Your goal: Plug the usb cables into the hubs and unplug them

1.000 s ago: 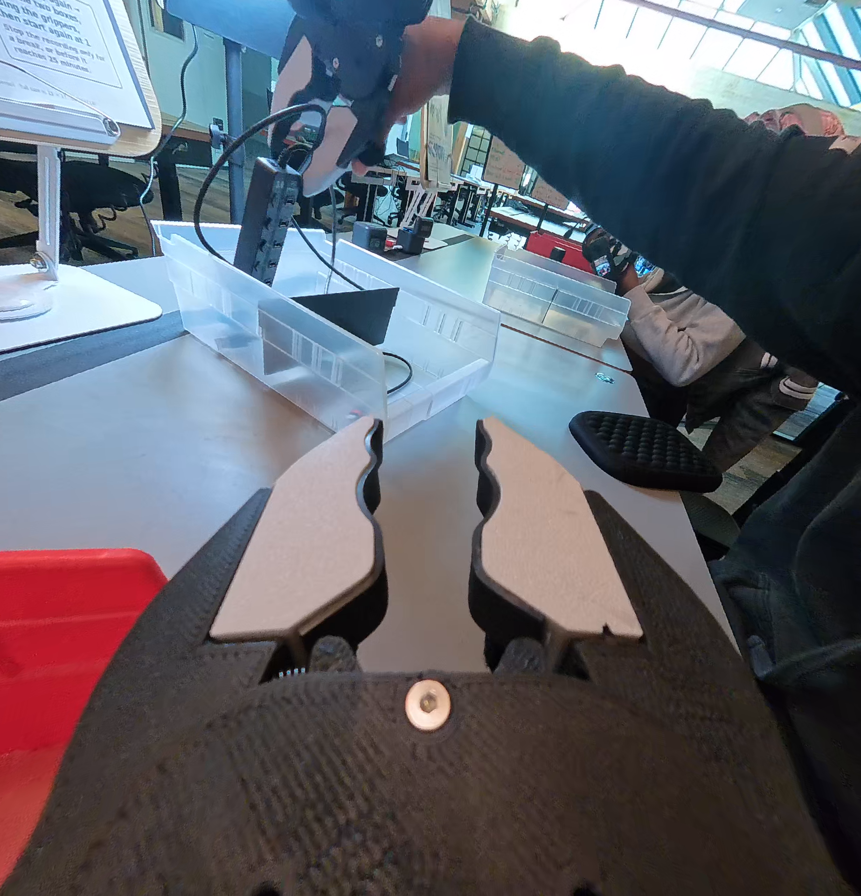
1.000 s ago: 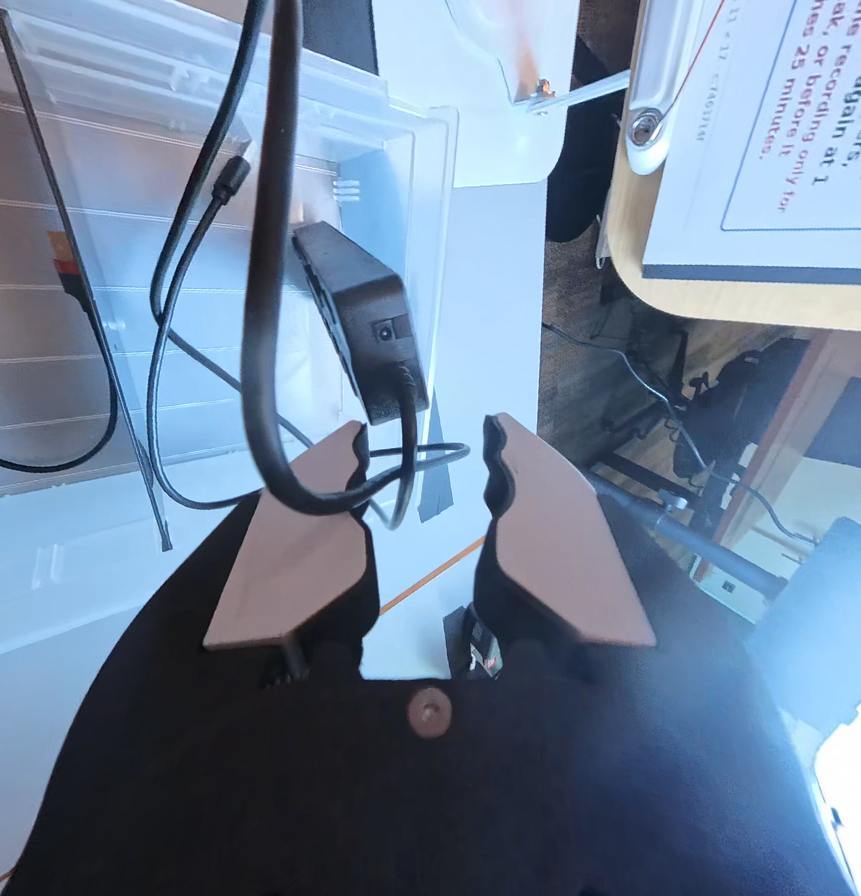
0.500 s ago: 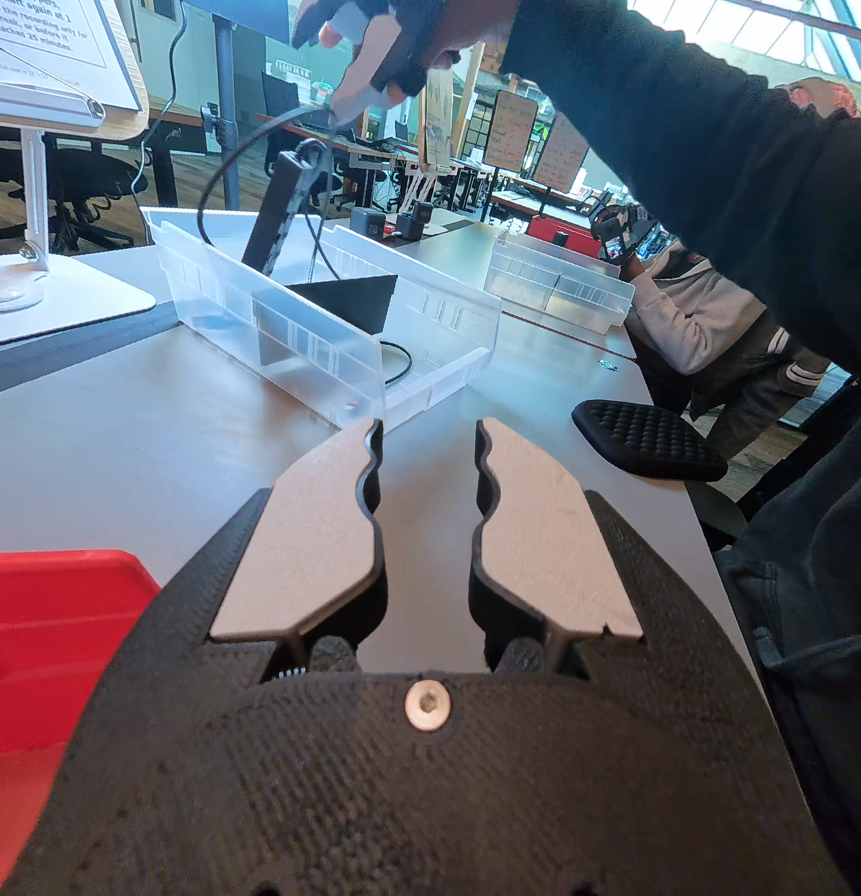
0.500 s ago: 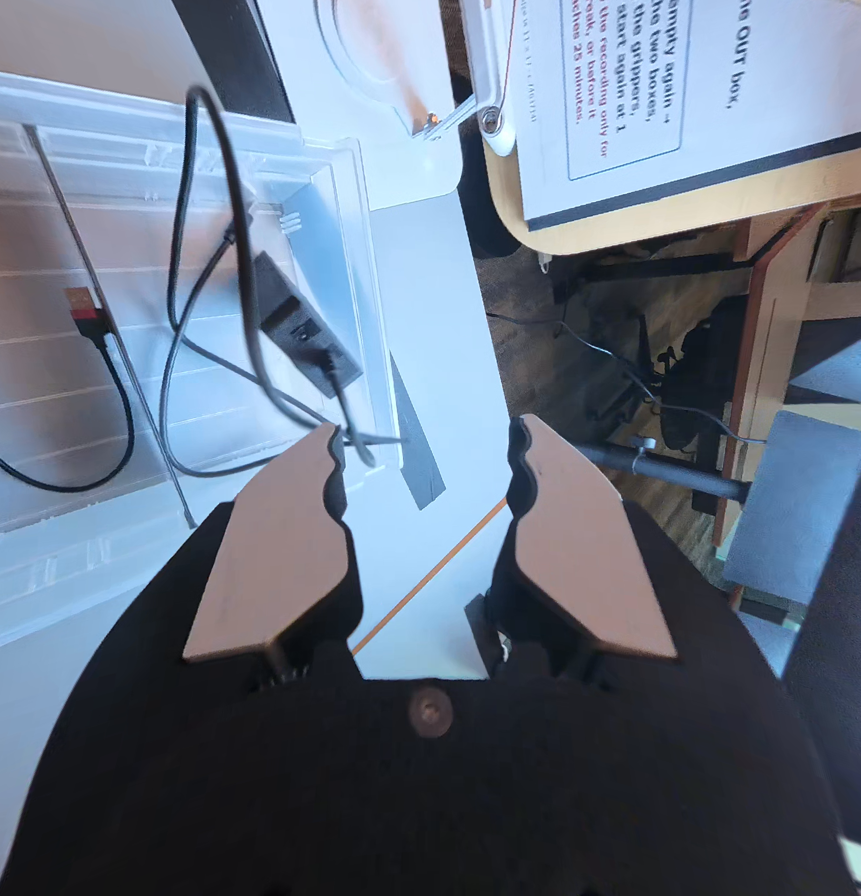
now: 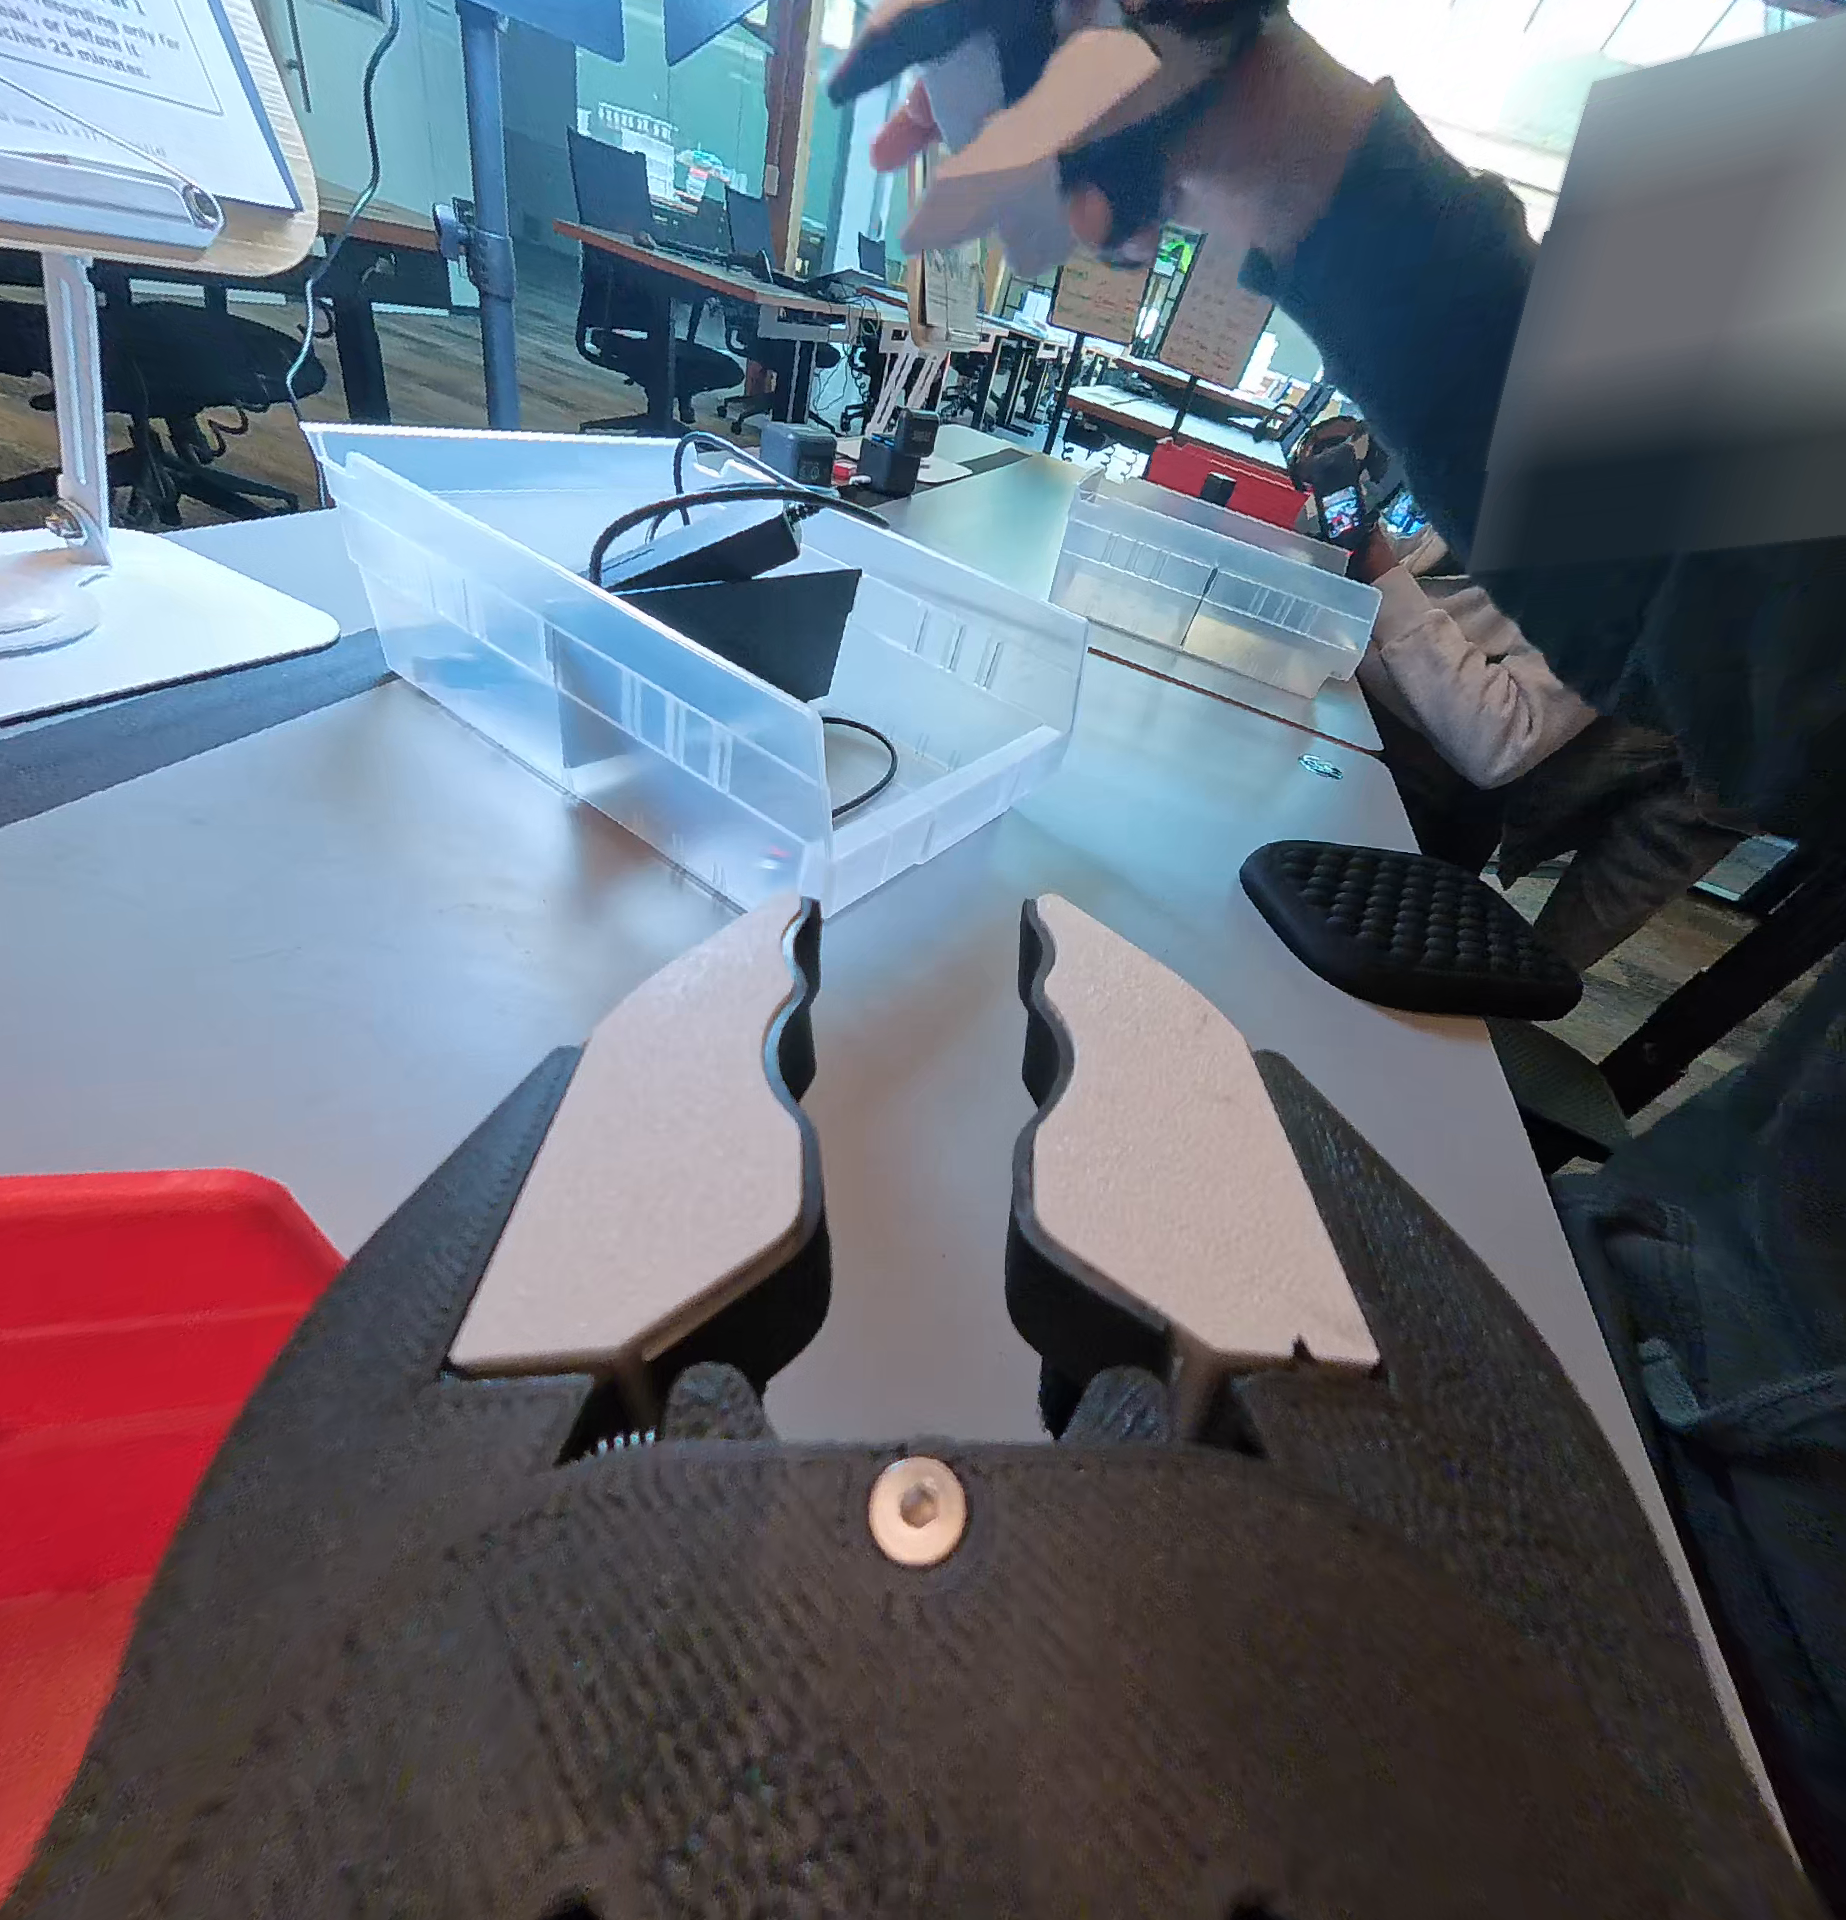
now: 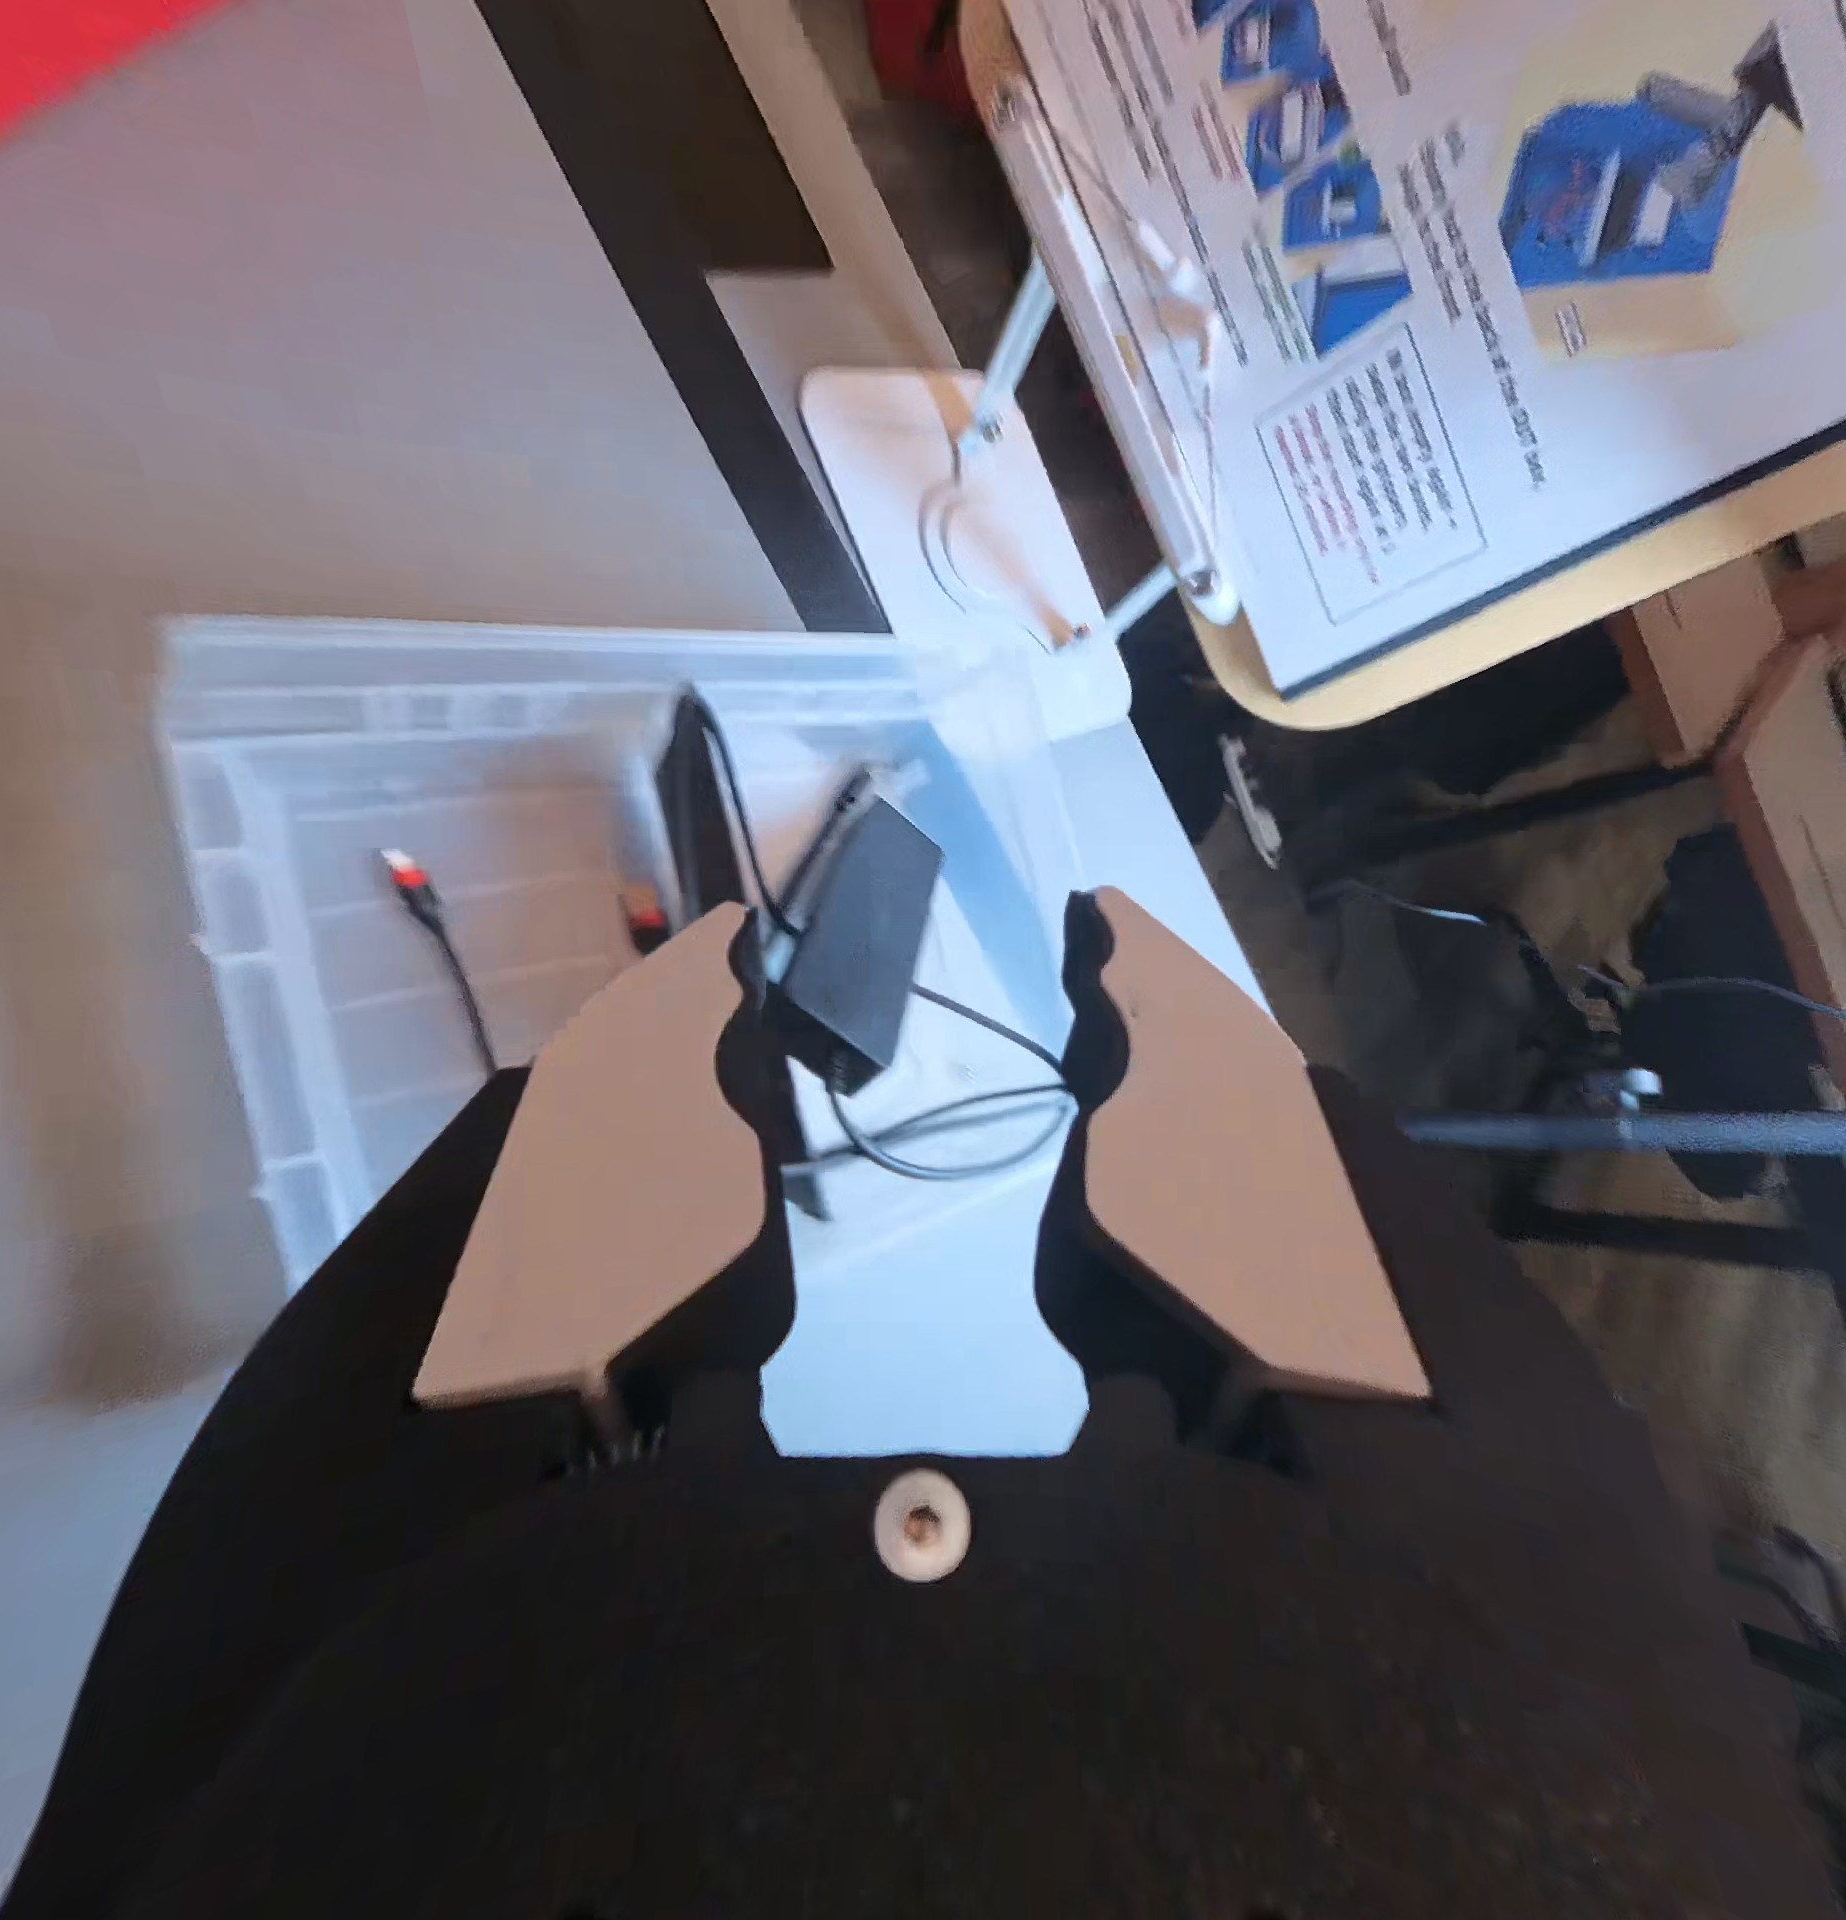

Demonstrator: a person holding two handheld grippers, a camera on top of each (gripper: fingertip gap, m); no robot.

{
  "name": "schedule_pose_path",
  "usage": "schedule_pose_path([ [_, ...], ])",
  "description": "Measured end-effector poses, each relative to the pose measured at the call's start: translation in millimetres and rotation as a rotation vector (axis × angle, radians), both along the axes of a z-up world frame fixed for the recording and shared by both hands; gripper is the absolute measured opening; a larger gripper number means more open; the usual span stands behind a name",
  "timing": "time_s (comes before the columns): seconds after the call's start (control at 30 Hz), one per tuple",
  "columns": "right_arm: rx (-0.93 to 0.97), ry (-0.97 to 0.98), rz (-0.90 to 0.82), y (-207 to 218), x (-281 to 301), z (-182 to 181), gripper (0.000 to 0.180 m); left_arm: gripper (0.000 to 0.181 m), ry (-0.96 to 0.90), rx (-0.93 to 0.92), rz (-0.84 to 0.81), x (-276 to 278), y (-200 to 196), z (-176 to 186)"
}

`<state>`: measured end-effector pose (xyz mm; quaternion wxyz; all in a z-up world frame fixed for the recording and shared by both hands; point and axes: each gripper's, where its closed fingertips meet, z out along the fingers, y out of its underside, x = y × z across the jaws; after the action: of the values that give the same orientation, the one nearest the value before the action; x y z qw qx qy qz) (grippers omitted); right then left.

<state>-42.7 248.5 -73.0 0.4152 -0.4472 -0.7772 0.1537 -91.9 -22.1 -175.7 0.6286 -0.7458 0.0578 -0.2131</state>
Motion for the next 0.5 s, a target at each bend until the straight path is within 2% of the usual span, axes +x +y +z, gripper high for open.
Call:
schedule_pose_path([
  [0.13,-0.188,0.243,0.004,-51.1,19.2,-14.7,0.057,0.04,-0.015,-0.02,0.022,-4.3,-2.2,3.0],
  [0.27,-0.357,0.43,-0.047,-97.1,45.6,-44.4,0.056,0.043,0.004,-0.009,0.099,-17.5,-4.2,9.7],
  [0.4,-0.568,0.507,-0.088,-136.6,69.9,-81.5,0.056,0.045,0.035,0.013,0.2,-38.4,-11.2,22.8],
  [0.5,-0.588,0.511,-0.095,-146.7,80.3,-107.3,0.055,0.044,0.13,-0.006,0.339,-78.8,-26.8,43.5],
])
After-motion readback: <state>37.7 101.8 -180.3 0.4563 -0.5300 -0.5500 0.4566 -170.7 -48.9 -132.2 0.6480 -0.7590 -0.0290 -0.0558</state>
